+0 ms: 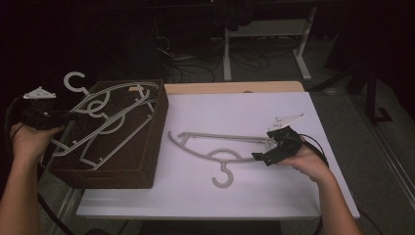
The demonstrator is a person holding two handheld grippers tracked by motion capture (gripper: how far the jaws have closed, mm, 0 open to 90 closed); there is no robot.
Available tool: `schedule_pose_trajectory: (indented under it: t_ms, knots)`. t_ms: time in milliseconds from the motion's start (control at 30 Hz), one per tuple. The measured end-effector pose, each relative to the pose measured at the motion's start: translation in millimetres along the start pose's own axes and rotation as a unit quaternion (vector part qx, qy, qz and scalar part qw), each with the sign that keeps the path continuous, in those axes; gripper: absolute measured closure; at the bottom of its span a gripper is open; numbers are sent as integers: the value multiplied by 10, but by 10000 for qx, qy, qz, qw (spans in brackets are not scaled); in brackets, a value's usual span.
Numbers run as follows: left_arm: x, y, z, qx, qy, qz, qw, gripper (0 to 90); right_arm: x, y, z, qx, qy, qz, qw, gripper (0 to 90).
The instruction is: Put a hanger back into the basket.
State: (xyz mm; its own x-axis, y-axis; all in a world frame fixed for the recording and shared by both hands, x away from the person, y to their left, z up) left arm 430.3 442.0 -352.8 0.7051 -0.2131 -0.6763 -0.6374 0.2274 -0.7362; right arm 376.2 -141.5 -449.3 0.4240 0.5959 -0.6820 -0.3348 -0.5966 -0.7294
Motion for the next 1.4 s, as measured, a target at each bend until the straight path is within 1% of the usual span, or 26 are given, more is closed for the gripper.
schedule_pose_trajectory:
  t_ms: [233, 367, 400, 467, 567, 600, 633, 700, 767, 833, 867, 900, 967, 1033, 1133, 1200, 1233, 1367, 1400]
  knots:
    - [306, 57, -93, 53, -188, 225, 9996, 820, 5, 10, 6, -15, -23, 11, 10000, 0]
    - [449, 113, -121, -41, -190, 323, 9993, 820, 9, 15, 12, -40, -32, 25, 10000, 0]
    - [465, 131, -114, -124, -154, 333, 9992, 819, 9, 14, 13, -42, -28, 23, 10000, 0]
    - [481, 181, -98, -330, 38, 372, 9988, 817, 8, 12, 14, -54, -30, 16, 10000, 0]
    - [499, 251, -81, -414, 219, 431, 9980, 796, 10, 11, 15, -58, -33, 18, 10000, 0]
    - [499, 258, -71, -463, 223, 428, 9978, 759, 11, 11, 16, -57, -33, 18, 10000, 0]
    - [482, 246, -67, -492, 258, 351, 9978, 720, 11, 9, 18, -66, -41, 15, 10000, 0]
    - [447, 207, -59, -551, 305, 183, 9978, 672, 11, 7, 24, -72, -50, 14, 10000, 0]
    - [423, 172, -63, -608, 355, 99, 9975, 613, 10, 4, 25, -76, -51, 6, 10000, 0]
    - [395, 134, -100, -651, 488, 10, 9967, 554, 7, 2, 27, -73, -56, -3, 10000, 0]
    - [380, 111, -134, -696, 594, -57, 9958, 532, 5, 2, 26, -78, -53, 2, 10000, 0]
    - [358, 82, -183, -715, 745, -133, 9946, 513, 3, 1, 24, -79, -50, -7, 10000, 0]
    - [334, 43, -265, -716, 946, -218, 9927, 486, 0, 0, 23, -72, -48, -6, 10000, 0]
    - [316, -1, -387, -701, 1226, -286, 9896, 451, 2, -2, 26, -78, -49, -7, 10000, 0]
    - [287, -73, -590, -585, 1581, -385, 9849, 411, 4, -3, 38, -86, -60, 5, 9999, 0]
    - [266, -125, -729, -514, 1810, -493, 9809, 386, 2, -5, 44, -88, -69, 2, 9999, 0]
    - [261, -151, -815, -445, 1953, -543, 9782, 371, 1, -5, 46, -86, -72, 1, 9999, 0]
    - [252, -208, -1083, -280, 2331, -614, 9701, 330, -3, -2, 50, -89, -82, -2, 9999, 0]
    - [245, -221, -1158, -231, 2432, -632, 9676, 322, -5, -3, 53, -82, -87, -4, 9999, 0]
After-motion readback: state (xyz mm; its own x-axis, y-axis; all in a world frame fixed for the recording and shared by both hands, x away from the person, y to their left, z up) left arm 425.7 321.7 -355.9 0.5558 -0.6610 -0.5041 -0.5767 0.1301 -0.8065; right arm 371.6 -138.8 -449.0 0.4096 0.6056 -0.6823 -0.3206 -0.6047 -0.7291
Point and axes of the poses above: each handheld gripper's, and its own axes: x roughly forward along the jaws, y roughly out of its underside, z roughly to its left, the point moved 8 cm from there along x, roughly forward along the jaws, and after that the axes turned 9 degrees about -x, right-handed, at the moved point
